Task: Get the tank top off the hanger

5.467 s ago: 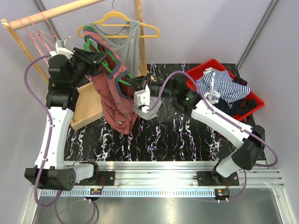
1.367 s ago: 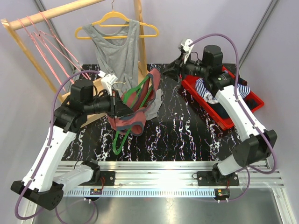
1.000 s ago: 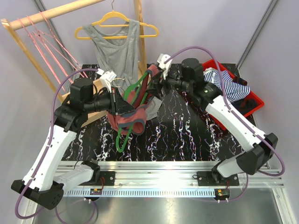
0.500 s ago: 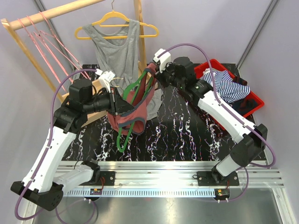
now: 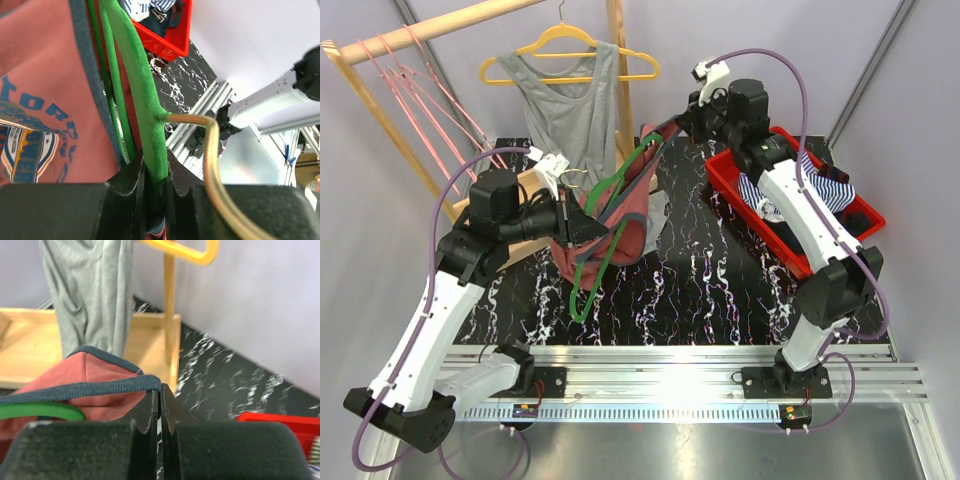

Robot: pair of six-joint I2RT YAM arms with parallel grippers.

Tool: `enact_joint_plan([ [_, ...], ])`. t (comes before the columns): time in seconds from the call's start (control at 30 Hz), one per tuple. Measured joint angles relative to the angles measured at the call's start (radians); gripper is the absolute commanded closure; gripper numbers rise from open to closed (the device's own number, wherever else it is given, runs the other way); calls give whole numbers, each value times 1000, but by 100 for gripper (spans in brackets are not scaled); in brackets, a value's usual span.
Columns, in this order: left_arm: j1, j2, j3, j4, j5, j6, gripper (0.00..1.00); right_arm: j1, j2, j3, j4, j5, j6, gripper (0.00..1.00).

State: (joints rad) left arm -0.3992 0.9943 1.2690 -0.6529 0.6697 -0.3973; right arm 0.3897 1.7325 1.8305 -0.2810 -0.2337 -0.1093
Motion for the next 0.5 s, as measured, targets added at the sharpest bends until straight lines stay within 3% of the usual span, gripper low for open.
enact_joint_plan([
  [0.23,0,2,0,11,38,9,100,-14,64,-5,-49,-130,48,100],
  [0.5,0,3,-9,103,-44,-16,100,-80,31,-150,-70,-448,31,100],
])
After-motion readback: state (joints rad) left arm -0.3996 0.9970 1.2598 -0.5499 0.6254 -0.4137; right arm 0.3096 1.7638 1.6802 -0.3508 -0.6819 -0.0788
